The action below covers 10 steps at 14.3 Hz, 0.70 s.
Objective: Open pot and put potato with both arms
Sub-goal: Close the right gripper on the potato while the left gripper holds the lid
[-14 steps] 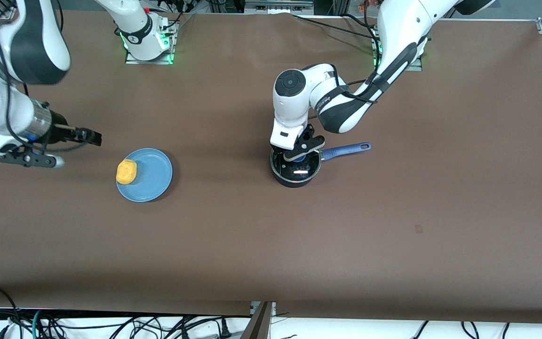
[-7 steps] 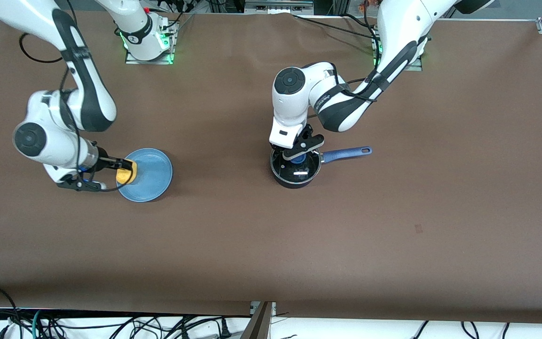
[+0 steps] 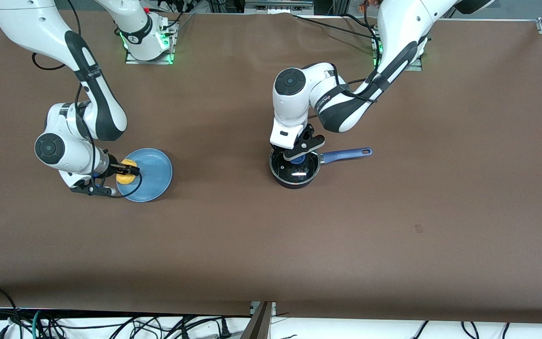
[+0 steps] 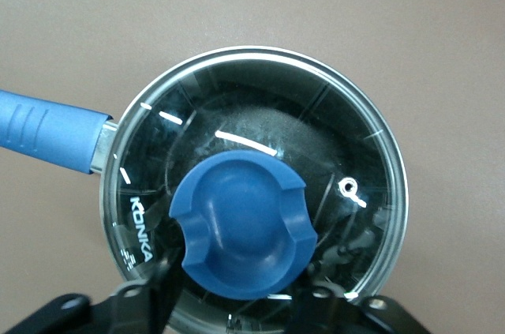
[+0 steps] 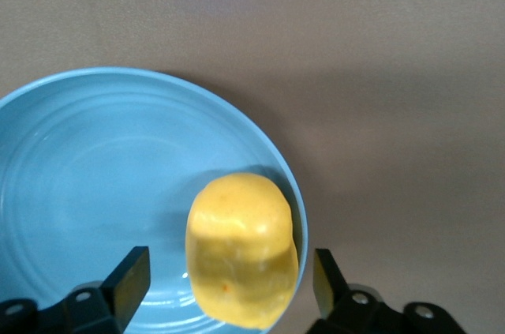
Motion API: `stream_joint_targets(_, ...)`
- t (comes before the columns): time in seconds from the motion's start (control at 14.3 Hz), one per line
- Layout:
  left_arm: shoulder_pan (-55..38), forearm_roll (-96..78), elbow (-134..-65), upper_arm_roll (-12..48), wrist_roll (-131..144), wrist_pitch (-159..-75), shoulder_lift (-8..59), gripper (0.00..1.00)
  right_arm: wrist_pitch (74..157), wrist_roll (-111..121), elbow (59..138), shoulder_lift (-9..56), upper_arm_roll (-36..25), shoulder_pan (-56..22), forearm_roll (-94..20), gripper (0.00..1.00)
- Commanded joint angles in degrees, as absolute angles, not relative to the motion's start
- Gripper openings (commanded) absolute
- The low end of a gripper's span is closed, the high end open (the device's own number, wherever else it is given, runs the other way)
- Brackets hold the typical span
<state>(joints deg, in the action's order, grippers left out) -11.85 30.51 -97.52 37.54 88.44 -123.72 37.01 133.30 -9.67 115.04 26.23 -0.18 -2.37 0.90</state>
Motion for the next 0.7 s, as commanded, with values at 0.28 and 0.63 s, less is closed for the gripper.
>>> stream_joint_targets(0.28,-10.99,32.08,-97.56,37.53,88.07,-123.66,36.21,0.79,134.74,-8.88,114.78,27.77,-0.09,-2.02,1.23,0.79)
stream_joint_targets(0.63,-10.64,32.08,-96.34,37.44,88.07,-123.93,36.21,0.81,134.74,-9.14,114.7,28.12,-0.09,-1.93,1.14,0.63)
